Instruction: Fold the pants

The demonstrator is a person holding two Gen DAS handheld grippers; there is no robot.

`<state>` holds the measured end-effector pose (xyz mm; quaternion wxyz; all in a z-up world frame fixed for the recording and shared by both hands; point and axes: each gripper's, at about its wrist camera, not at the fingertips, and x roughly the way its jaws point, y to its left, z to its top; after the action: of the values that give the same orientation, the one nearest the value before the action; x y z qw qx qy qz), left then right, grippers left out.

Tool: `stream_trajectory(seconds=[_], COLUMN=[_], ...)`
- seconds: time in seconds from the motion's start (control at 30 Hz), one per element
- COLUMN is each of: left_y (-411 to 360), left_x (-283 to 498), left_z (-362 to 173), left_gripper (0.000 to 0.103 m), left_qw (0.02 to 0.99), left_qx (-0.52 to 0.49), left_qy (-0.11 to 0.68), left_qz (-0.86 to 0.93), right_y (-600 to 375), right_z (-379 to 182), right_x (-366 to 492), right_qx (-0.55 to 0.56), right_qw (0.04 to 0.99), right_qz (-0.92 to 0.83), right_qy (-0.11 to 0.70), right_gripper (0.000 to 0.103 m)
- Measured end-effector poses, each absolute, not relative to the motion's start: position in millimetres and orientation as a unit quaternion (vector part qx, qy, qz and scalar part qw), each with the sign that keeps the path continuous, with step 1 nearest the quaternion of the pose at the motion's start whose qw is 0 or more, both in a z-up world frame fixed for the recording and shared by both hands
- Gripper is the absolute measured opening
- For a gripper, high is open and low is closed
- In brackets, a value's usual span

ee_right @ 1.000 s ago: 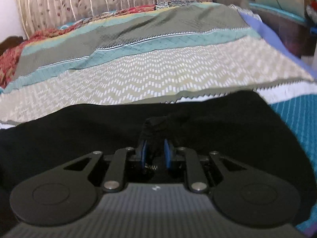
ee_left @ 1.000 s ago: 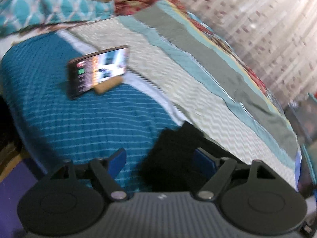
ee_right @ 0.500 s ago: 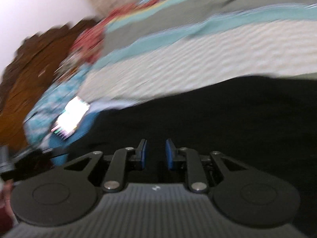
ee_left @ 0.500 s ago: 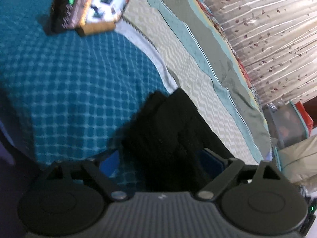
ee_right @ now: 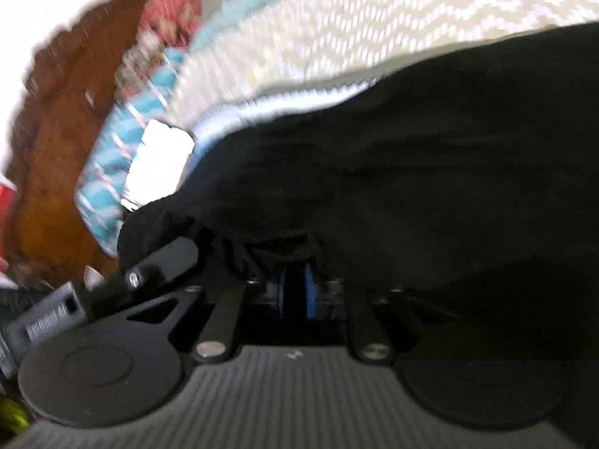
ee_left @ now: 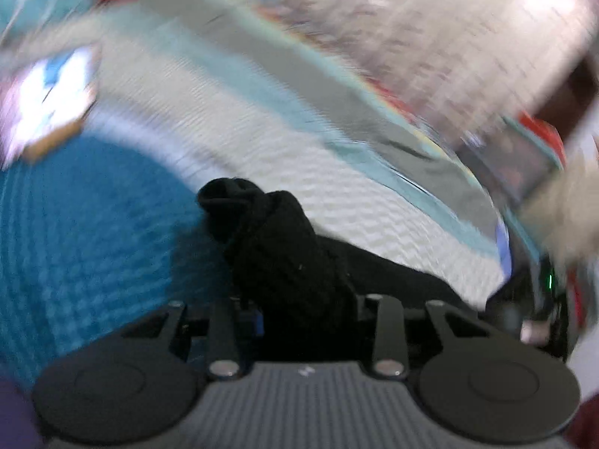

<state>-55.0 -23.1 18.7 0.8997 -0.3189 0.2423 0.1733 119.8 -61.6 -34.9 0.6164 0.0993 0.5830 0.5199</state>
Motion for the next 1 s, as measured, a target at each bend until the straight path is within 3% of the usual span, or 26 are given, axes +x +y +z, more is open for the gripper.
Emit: stream_trajectory(seconds=[0.23, 0.37, 0.4, 0.47, 0.57, 0.7, 0.77, 0.8, 0.83, 0.87, 0.9, 1.0], left_y=[-115.4, -163.1, -168.5, -176.4, -165.6, -115.0, -90.7, -76.8, -65.6, -54.9, -48.7, -44.3], left_x=[15.2, 49.4, 51.9, 45.7, 21.8, -15.8, -34.4, -41.5, -42.8, -42.2, -43.6, -40.7], left_z=[34.5, 14.5, 12.5, 15.0, 31.5, 56.9, 59.3, 56.8, 54.2, 50.0, 45.2, 36.0], left_gripper=[0.034, 0.063, 0.064, 0.079, 0.079, 0.078, 0.071, 0.066, 0.054, 0.046, 0.045, 0.044], left_qw=[0.944, 0.930, 0.926, 0.927, 0.936, 0.944, 0.937, 0.931, 0.924, 0.915, 0.908, 0.901], left_qx=[-0.117, -0.038, -0.036, -0.025, -0.039, -0.138, -0.189, -0.216, -0.236, -0.255, -0.272, -0.291], left_qy=[0.302, 0.366, 0.376, 0.373, 0.348, 0.300, 0.290, 0.287, 0.289, 0.296, 0.299, 0.298], left_qz=[0.064, 0.006, -0.009, -0.026, -0.034, 0.007, 0.045, 0.066, 0.082, 0.100, 0.114, 0.125], right_y=[-174.1, -236.0, -243.5, -257.8, -261.0, -239.7, -233.3, -229.9, -218.5, -213.5, -210.6, -219.1], right_z=[-18.2, -21.8, -25.1, -32.7, -31.1, -22.0, -21.6, -25.3, -28.4, -29.3, -28.8, -13.6], right_x=[158.7, 172.6, 172.6, 173.1, 169.5, 170.8, 168.1, 166.1, 163.1, 159.2, 156.5, 146.7], right_qx=[0.262, 0.314, 0.323, 0.339, 0.342, 0.304, 0.269, 0.251, 0.225, 0.201, 0.185, 0.196], right_qw=[0.669, 0.705, 0.708, 0.703, 0.697, 0.698, 0.703, 0.703, 0.705, 0.716, 0.725, 0.745], right_qz=[0.464, 0.395, 0.380, 0.361, 0.369, 0.409, 0.427, 0.433, 0.438, 0.436, 0.439, 0.463], right_qy=[0.518, 0.498, 0.501, 0.511, 0.511, 0.504, 0.501, 0.505, 0.510, 0.507, 0.497, 0.438], right_gripper=[0.024, 0.044, 0.046, 0.049, 0.066, 0.072, 0.074, 0.073, 0.067, 0.041, 0.031, 0.025])
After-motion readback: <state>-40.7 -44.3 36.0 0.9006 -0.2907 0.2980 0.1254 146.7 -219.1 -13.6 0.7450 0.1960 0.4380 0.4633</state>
